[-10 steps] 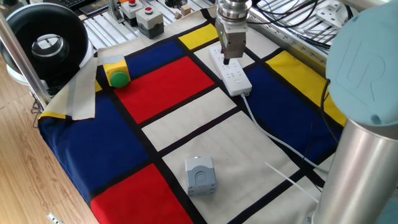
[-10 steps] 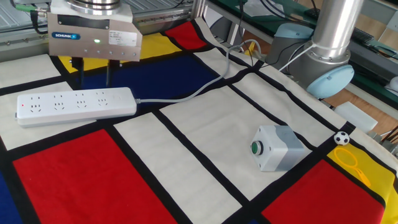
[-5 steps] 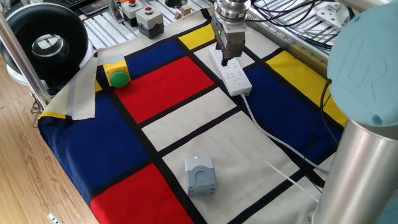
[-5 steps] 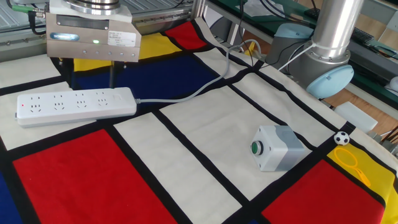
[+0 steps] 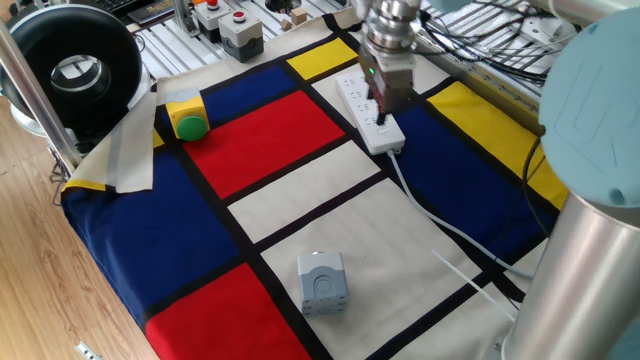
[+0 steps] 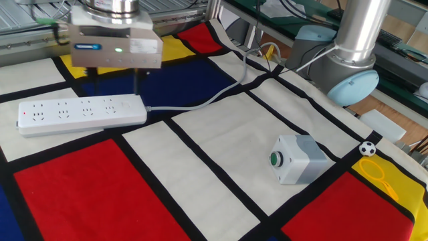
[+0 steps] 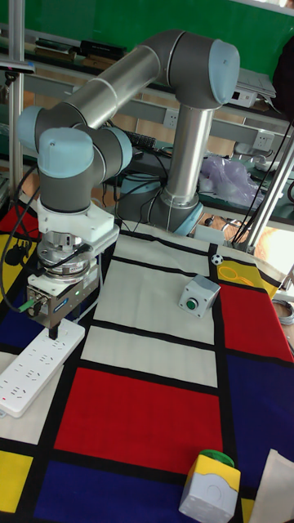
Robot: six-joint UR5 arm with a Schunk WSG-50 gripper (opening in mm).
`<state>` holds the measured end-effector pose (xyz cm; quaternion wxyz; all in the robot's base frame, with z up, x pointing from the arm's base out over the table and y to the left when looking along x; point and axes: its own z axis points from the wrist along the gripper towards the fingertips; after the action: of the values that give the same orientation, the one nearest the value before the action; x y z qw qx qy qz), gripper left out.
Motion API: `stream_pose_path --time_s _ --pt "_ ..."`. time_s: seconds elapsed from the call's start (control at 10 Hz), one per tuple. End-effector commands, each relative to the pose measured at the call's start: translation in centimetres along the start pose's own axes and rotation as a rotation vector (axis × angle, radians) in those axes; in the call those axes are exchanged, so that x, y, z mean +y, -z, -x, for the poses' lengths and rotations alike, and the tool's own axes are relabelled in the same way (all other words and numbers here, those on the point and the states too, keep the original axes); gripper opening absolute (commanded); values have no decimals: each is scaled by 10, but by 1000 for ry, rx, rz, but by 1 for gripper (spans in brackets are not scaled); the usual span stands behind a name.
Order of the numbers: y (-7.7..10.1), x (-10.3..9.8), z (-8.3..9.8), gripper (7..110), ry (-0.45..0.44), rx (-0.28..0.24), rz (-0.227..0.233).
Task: Turn on the power strip by pressing the button
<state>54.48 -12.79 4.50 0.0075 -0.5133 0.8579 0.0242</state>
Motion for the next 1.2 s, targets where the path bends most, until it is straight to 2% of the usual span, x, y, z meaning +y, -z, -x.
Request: stream_pose_path --time_s 0.0,0.1,0.2,0.3,0.4,0.5,0.7,1.0,1.1 --pt "-14 22 -12 66 -27 20 12" --pt "-13 16 -13 66 -3 33 -12" --pt "-13 10 -22 66 9 69 -36" --pt "-13 18 -24 66 -10 75 -5" --pt "-13 17 -25 66 -18 82 -9" --pt "-12 9 -31 66 5 105 -40" --pt "-13 15 -18 66 5 53 -14" --pt "-19 16 -13 66 15 23 -11" --pt "-22 23 -12 66 -1 22 -4"
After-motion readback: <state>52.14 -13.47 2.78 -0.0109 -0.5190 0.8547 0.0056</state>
